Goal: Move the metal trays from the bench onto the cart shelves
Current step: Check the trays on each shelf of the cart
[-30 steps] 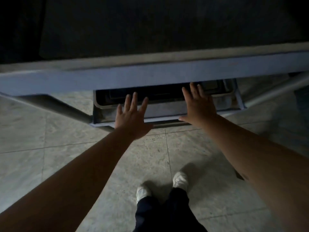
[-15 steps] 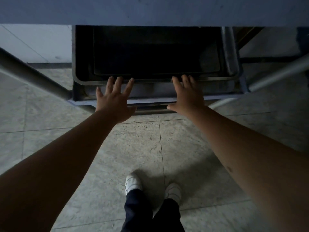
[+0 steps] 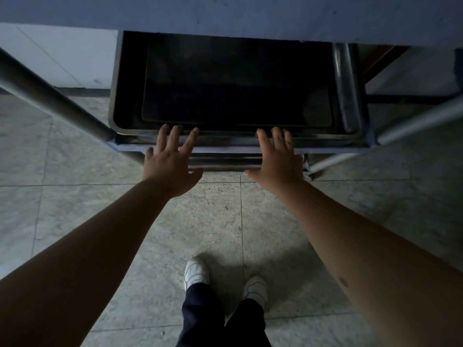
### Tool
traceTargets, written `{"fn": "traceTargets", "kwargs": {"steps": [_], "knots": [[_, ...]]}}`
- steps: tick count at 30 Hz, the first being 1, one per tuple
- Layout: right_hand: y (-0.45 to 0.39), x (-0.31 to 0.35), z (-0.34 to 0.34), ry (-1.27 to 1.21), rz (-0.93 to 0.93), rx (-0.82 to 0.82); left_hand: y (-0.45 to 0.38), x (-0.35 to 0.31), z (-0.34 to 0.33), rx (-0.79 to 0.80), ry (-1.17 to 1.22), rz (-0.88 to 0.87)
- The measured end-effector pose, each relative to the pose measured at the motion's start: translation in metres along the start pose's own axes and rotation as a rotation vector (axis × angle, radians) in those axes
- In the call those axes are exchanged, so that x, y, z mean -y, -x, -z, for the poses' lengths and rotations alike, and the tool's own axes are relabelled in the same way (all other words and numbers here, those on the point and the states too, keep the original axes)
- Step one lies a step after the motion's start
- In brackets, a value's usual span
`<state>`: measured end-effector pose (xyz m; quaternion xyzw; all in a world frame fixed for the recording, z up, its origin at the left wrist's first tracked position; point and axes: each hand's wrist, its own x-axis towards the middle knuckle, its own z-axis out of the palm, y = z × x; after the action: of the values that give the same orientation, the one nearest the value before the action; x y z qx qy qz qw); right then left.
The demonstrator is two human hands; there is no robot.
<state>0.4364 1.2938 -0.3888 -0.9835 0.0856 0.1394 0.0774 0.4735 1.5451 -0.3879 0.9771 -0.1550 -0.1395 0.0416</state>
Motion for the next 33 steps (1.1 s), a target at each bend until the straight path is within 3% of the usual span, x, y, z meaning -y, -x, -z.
{"fn": "traceTargets", "kwargs": {"steps": [21,23,26,33], "knots": [[0.046,-0.014,-0.023,0.056,0.108,-0.058,0.038,-0.008,-0.024,-0.065,0.027,-0.047],[0.056,-0.016,-0.041,0.057,0.239,-0.073,0.048,-0.01,-0.04,-0.05,0.031,-0.061],[0.07,-0.017,-0.08,0.159,0.471,0.045,0.063,-0.009,-0.078,0.112,0.025,-0.096],[0.016,-0.021,-0.162,0.098,0.232,0.194,0.03,0.012,-0.163,0.263,0.0,-0.033]]}}
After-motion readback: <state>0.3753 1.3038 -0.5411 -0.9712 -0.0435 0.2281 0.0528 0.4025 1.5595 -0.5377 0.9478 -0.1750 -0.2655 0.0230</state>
